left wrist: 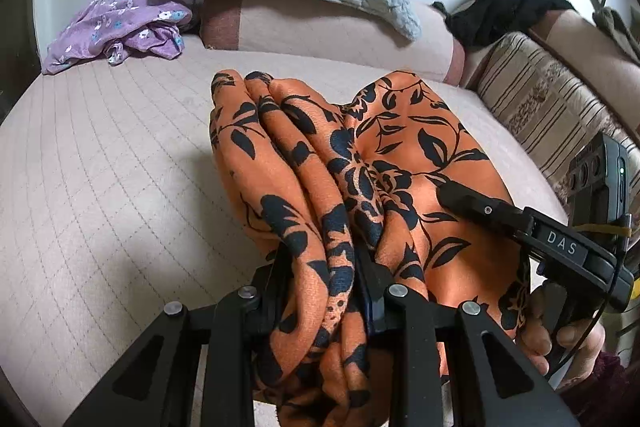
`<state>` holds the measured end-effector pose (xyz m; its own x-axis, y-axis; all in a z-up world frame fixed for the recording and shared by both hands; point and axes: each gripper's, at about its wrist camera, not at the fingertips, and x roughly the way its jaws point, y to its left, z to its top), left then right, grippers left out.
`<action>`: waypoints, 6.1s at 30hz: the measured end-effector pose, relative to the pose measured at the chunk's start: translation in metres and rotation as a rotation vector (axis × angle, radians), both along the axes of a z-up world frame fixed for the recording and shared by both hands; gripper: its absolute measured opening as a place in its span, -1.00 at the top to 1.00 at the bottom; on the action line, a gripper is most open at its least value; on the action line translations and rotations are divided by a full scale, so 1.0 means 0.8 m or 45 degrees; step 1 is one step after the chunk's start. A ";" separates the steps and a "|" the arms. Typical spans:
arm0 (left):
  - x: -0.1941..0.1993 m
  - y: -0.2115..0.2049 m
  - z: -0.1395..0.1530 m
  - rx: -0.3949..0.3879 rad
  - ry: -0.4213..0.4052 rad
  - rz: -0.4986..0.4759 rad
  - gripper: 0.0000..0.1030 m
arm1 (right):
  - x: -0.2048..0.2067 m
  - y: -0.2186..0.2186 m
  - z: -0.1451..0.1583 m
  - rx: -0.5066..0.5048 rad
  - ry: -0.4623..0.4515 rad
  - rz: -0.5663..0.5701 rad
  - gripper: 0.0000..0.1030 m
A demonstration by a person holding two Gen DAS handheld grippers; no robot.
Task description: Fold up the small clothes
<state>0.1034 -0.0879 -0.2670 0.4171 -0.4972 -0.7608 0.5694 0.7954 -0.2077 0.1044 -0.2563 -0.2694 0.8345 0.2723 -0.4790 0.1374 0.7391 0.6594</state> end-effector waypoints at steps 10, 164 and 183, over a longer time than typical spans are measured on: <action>0.012 0.003 -0.029 0.104 0.075 0.051 0.43 | 0.018 0.002 -0.048 0.027 0.158 0.021 0.18; -0.169 0.084 0.222 0.211 -0.638 0.577 -1.00 | -0.220 0.074 0.190 -0.479 -0.150 -0.304 -0.31; -0.168 0.093 0.227 0.190 -0.638 0.581 -1.00 | -0.221 0.080 0.205 -0.515 -0.171 -0.316 -0.31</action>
